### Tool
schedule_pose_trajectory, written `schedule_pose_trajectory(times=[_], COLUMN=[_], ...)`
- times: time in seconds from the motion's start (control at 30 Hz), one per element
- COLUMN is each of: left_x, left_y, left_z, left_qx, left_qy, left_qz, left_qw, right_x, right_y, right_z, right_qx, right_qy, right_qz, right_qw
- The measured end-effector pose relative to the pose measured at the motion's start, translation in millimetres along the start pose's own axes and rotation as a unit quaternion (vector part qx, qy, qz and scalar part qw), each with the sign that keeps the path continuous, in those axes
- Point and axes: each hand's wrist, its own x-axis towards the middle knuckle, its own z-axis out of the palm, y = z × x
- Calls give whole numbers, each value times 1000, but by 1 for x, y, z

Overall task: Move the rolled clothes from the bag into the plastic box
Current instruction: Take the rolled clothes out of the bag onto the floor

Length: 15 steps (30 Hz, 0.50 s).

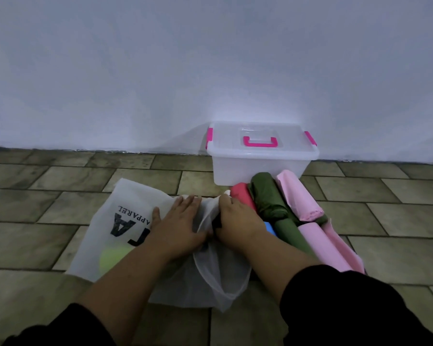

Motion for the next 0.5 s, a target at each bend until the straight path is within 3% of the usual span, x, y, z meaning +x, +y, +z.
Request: schedule_pose_trajectory(times=[0.13,0.37,0.5], left_x=[-3,-5,-3], left_y=[-2,-3,-4], left_z=[2,5,7], left_qx=[-21,-19,-2], left_qy=[3,18,12], left_qz=[5,6,-3], left_qw=[1000,1000,1000], right_x=[-4,-43,-84], right_y=[2,11,49], right_z=[-3,-28,-63], right_qx=[21,158,240], right_qy=[4,50,176], right_qz=[-4,-1,46], right_qw=[1000,986,954])
